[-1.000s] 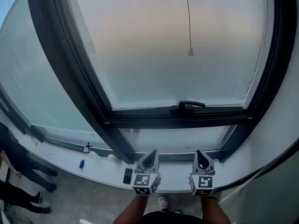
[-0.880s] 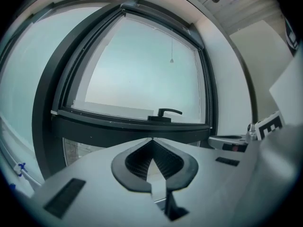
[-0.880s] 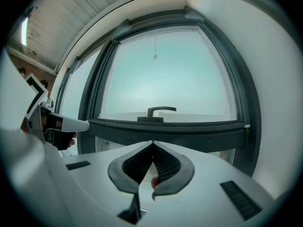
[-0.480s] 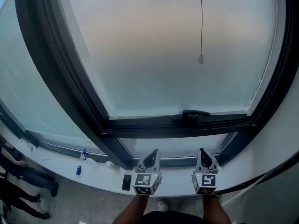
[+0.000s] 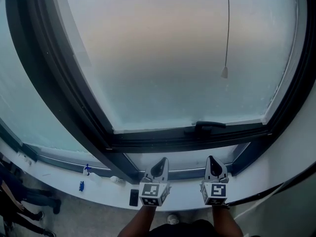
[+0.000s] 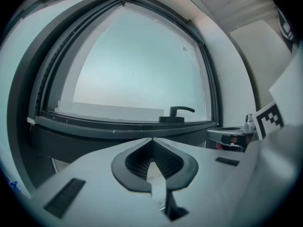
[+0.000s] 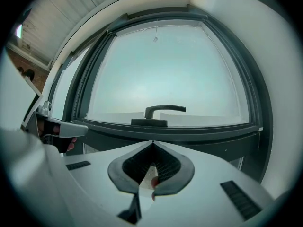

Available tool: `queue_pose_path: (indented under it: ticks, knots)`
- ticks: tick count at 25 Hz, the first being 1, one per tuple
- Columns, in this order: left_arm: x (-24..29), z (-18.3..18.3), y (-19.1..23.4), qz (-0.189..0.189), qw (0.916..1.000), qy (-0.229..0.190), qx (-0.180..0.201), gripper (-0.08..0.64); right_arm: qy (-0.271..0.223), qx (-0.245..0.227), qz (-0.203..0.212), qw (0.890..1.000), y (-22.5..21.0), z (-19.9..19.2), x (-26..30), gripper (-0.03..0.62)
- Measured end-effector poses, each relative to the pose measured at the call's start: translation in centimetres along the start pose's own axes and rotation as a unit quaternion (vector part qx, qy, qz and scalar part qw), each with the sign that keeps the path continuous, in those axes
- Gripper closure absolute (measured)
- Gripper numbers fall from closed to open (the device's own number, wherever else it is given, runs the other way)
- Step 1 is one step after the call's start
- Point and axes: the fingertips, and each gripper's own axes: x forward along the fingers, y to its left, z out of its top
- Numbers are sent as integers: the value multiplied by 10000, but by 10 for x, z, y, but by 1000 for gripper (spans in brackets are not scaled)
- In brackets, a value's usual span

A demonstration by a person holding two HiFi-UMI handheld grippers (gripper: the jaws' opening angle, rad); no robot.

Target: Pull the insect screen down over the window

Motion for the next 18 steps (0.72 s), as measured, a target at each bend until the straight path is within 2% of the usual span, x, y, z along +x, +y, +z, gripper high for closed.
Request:
queue_pose_path:
  ticks: [6,13,18]
  knots:
    - [17,11,-11,32,9999,-124,22,558,120,-15,51,9999,-1,1,4,588]
    - [25,26,-21,102,9996,-258,-8,557,-121,-122,194,9997,-6,23,9,588]
    - [28,55,-21,248,9987,-405,173,558,-334,-206,266,9989,-10,41,16,588]
